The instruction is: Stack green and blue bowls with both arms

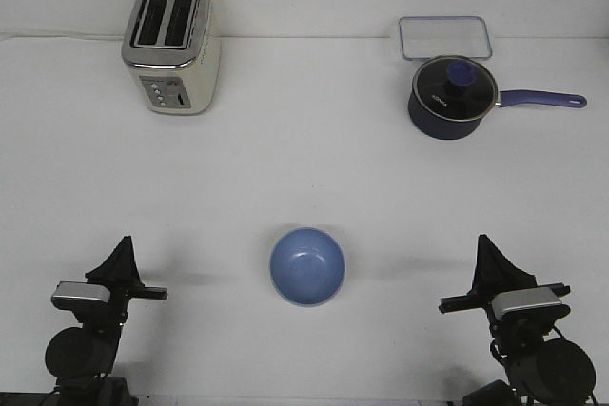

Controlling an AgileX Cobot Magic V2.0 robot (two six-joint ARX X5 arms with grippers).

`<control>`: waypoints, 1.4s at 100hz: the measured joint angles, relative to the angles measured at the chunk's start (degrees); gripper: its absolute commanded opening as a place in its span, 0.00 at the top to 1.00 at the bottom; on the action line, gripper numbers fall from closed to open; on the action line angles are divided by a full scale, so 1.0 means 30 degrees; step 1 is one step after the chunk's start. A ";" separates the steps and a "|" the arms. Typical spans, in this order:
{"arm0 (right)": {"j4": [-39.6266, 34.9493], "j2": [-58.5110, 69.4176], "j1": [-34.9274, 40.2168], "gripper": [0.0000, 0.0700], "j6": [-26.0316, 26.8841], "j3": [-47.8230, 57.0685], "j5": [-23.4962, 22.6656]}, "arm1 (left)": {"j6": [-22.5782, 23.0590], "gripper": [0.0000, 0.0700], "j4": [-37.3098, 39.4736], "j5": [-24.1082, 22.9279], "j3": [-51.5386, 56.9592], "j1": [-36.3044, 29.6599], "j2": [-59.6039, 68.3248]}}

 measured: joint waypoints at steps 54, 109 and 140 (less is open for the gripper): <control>0.2463 -0.3147 -0.6958 0.99 -0.4918 -0.7264 -0.5319 | -0.0007 0.98 -0.0022 0.0000 0.0000 0.0000 0.0007; 0.3847 -0.3177 -0.7009 0.99 -0.5340 -0.8655 -0.5333 | -0.0007 0.98 -0.0007 0.0000 0.0000 0.0000 0.0015; 0.3898 -0.3177 -0.7009 0.99 -0.5340 -0.8655 -0.5340 | -0.0007 0.98 -0.0007 0.0000 0.0000 0.0000 0.0015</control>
